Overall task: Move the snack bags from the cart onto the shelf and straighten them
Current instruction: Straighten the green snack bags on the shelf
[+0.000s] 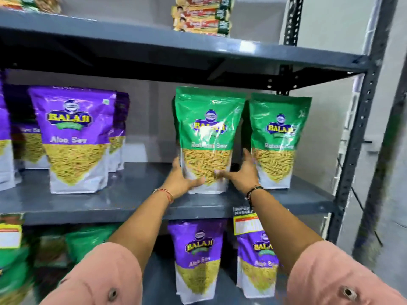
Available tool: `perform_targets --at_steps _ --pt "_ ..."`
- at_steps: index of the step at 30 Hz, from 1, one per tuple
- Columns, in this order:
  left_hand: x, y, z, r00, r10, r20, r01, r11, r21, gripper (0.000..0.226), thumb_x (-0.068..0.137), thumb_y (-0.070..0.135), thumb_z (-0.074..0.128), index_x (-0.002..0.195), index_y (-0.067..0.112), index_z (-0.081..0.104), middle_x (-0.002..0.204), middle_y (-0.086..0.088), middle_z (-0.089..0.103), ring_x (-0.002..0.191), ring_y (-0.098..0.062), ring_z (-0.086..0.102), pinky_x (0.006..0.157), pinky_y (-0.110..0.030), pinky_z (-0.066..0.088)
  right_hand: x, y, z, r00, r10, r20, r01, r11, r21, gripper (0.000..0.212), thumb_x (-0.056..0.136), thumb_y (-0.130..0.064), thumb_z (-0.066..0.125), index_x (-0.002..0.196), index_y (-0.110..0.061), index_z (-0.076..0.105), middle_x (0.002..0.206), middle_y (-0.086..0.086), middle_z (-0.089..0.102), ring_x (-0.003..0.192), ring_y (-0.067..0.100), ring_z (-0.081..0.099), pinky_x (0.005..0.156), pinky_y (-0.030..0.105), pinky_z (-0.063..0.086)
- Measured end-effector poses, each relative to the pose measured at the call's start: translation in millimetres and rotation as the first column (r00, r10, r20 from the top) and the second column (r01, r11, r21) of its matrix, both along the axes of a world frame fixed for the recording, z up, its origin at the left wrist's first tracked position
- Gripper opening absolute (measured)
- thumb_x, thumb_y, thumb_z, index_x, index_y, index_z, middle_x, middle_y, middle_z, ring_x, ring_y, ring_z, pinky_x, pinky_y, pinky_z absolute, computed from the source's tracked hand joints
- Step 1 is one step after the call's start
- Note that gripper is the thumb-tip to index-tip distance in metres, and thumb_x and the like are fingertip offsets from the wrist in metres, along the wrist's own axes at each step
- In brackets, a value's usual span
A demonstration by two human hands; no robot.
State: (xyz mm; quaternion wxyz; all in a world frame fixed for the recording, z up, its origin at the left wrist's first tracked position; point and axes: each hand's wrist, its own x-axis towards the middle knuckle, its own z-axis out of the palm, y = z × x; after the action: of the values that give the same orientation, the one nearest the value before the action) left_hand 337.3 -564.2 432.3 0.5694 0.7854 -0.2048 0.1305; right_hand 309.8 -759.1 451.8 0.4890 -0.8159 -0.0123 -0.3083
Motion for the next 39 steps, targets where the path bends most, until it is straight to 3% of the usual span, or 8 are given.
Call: perform_targets --at_steps 3,6,13,16,19,22,26,39 --pt "8.4 -4.8 -11.3 0.998 0.041 0.037 -0.043 0.998 0.048 0.088 0.063 0.024 0.084 0.133 0.008 0.033 0.135 -0.008 0.051 0.124 -0.022 0.048 0.109 -0.037 0.036 8.8 -11.6 -16.6 0.974 0.161 -0.157 -0.181 0.976 -0.118 0.099 0.064 -0.029 0.086 0.142 -0.01 0.028 0.146 0.01 0.043 0.13 0.019 0.042 0.106 0.025 0.032" --pt "19.8 -2.3 -14.2 0.997 0.065 0.029 -0.066 0.997 0.046 0.08 0.063 0.02 0.084 0.128 0.01 0.038 0.131 -0.008 0.053 0.12 -0.021 0.05 0.106 -0.034 0.037 18.3 -5.4 -24.1 0.972 0.174 -0.157 -0.191 0.976 -0.1 0.081 0.067 -0.03 0.084 0.131 -0.01 0.04 0.134 0.013 0.053 0.121 0.028 0.051 0.104 0.044 0.042" --pt "37.9 4.7 -18.3 0.998 0.066 0.025 -0.066 0.998 0.021 0.078 0.062 0.021 0.084 0.126 0.019 0.04 0.13 -0.004 0.056 0.119 -0.022 0.052 0.106 -0.038 0.039 26.9 3.5 -22.0 0.975 0.159 -0.152 -0.18 0.975 -0.13 0.078 0.066 -0.033 0.084 0.127 -0.011 0.041 0.131 0.014 0.056 0.12 0.031 0.052 0.094 0.035 0.043" --pt "39.0 5.4 -21.4 0.999 0.048 0.008 -0.048 0.999 -0.004 0.079 0.058 0.025 0.086 0.122 0.025 0.04 0.128 0.002 0.056 0.117 -0.019 0.052 0.104 -0.036 0.039 11.8 -3.7 -10.8 0.993 0.076 0.093 -0.064 0.991 -0.121 0.084 0.06 -0.033 0.087 0.128 -0.013 0.042 0.128 0.01 0.057 0.12 0.026 0.053 0.097 0.033 0.043" --pt "35.8 3.6 -19.4 0.999 0.031 -0.02 -0.032 0.999 -0.038 0.084 0.05 0.03 0.09 0.115 0.029 0.036 0.118 0.009 0.055 0.108 -0.011 0.053 0.093 -0.026 0.038 -3.4 -42.2 7.6 0.828 -0.364 0.426 0.396 0.918 0.015 0.108 0.053 -0.059 0.081 0.14 -0.022 0.028 0.141 0.011 0.039 0.131 0.026 0.034 0.112 0.041 0.025" --pt "35.2 1.2 -17.1 1.0 0.015 -0.019 -0.016 0.998 -0.064 0.089 0.049 0.029 0.09 0.12 0.025 0.036 0.121 0.008 0.054 0.111 -0.013 0.052 0.096 -0.027 0.037 -7.5 -88.7 11.7 0.805 -0.554 0.214 0.551 0.831 0.077 0.147 0.037 -0.074 0.077 0.148 -0.019 -0.001 0.153 0.026 0.016 0.144 0.036 0.013 0.117 0.051 0.008" --pt "36.1 -0.7 -17.8 0.999 0.036 0.005 -0.036 0.998 -0.046 0.087 0.054 0.027 0.088 0.125 0.021 0.037 0.124 0.005 0.053 0.115 -0.016 0.05 0.099 -0.029 0.036 1.6 -110.8 -7.6 0.906 -0.41 -0.104 0.417 0.907 0.062 0.156 0.038 -0.054 0.09 0.146 -0.02 -0.017 0.156 0.025 0.015 0.144 0.04 0.018 0.118 0.054 0.018" --pt "29.0 -0.5 -18.1 0.991 0.117 0.064 -0.12 0.992 0.048 0.079 0.06 0.031 0.085 0.121 0.014 0.038 0.116 0.006 0.05 0.107 -0.015 0.048 0.091 -0.025 0.035 -4.6 -110.7 -16.7 0.914 -0.392 -0.103 0.397 0.917 0.03 0.128 0.047 -0.046 0.089 0.143 -0.025 0.007 0.139 0.021 0.044 0.124 0.043 0.047 0.107 0.05 0.039"
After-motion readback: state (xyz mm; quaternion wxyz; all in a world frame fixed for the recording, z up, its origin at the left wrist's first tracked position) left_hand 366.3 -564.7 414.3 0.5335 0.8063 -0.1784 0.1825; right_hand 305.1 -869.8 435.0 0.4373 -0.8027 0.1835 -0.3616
